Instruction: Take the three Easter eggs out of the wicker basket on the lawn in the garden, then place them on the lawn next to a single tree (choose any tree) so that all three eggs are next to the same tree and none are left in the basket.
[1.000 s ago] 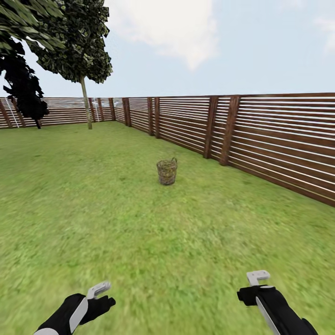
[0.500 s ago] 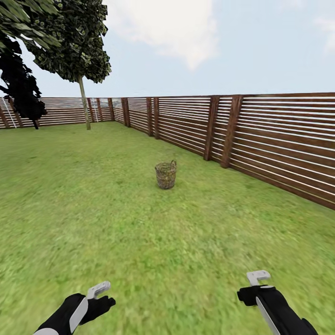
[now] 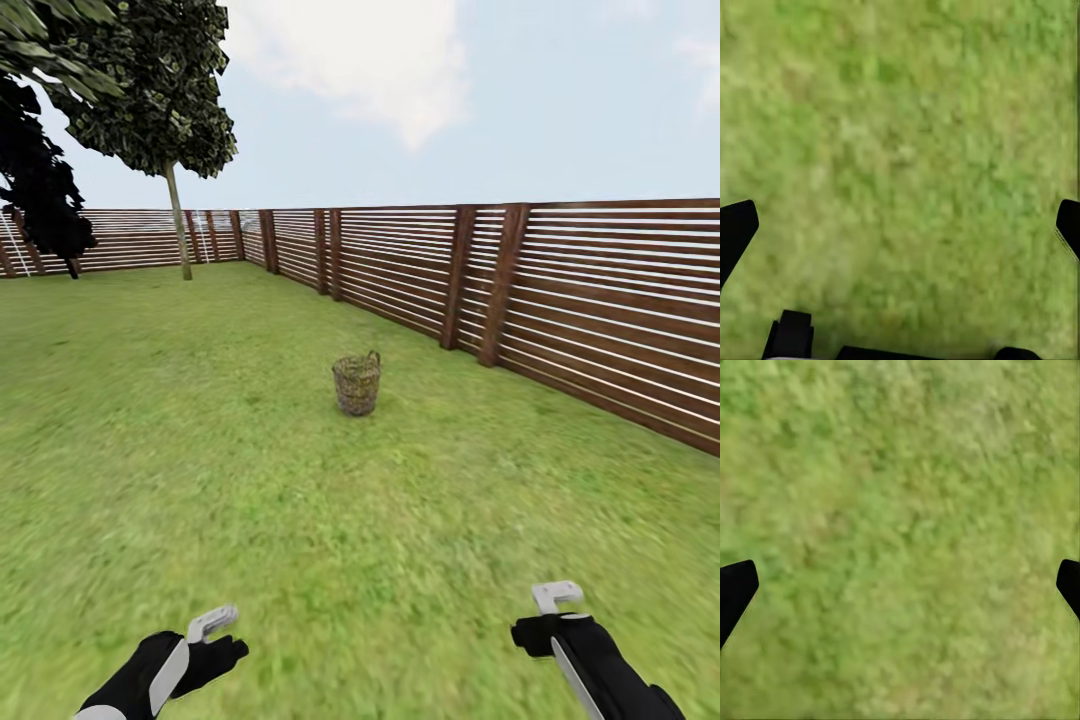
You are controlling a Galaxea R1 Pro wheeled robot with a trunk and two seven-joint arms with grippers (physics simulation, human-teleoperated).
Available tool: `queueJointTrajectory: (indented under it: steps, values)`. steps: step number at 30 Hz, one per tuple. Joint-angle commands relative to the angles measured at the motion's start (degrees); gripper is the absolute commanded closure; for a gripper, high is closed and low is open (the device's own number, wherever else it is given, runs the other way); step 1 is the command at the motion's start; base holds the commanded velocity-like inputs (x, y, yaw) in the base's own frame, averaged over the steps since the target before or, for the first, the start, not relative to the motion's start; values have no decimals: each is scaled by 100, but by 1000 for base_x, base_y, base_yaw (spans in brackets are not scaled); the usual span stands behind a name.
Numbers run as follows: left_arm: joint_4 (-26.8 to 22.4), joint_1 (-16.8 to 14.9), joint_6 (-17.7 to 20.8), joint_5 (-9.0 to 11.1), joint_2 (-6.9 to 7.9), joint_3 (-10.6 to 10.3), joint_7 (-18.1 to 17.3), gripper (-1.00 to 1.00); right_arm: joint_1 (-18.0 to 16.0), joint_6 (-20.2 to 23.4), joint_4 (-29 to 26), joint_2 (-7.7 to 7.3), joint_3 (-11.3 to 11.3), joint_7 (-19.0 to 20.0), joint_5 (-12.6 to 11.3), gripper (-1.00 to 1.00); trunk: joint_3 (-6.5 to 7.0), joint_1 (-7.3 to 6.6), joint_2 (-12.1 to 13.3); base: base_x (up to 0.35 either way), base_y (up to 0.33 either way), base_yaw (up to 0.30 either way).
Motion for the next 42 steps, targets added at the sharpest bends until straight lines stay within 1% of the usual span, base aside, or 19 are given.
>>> queueJointTrajectory:
  steps: [1,19,29,31,36,42]
  values:
    - [-8,-2,38,1,-3,40,-20,-100,-2,29,-7,-8,14,-29,-30,-100,-6,3,-3,345,0,0]
    - [-8,-2,44,1,-5,38,-20,-100,-2,34,-7,-11,4,-29,-33,-100,-6,3,-3,345,0,0]
    - [-8,-5,37,-1,-12,27,-20,-100,-2,34,-7,-3,46,-29,-24,-100,-6,3,-3,345,-6,0]
    - [-8,-6,32,-1,-12,-16,-20,-100,0,34,-7,-2,47,-29,-24,-100,-6,3,-3,345,-71,0]
    - [-8,-3,16,0,-12,-207,-20,-100,-3,32,-7,-2,47,-29,-24,-100,-6,3,-3,345,-95,0]
    - [-8,-3,12,1,-12,-248,-20,-100,-3,34,-7,-10,31,-29,-24,-100,-6,3,-3,345,-111,0]
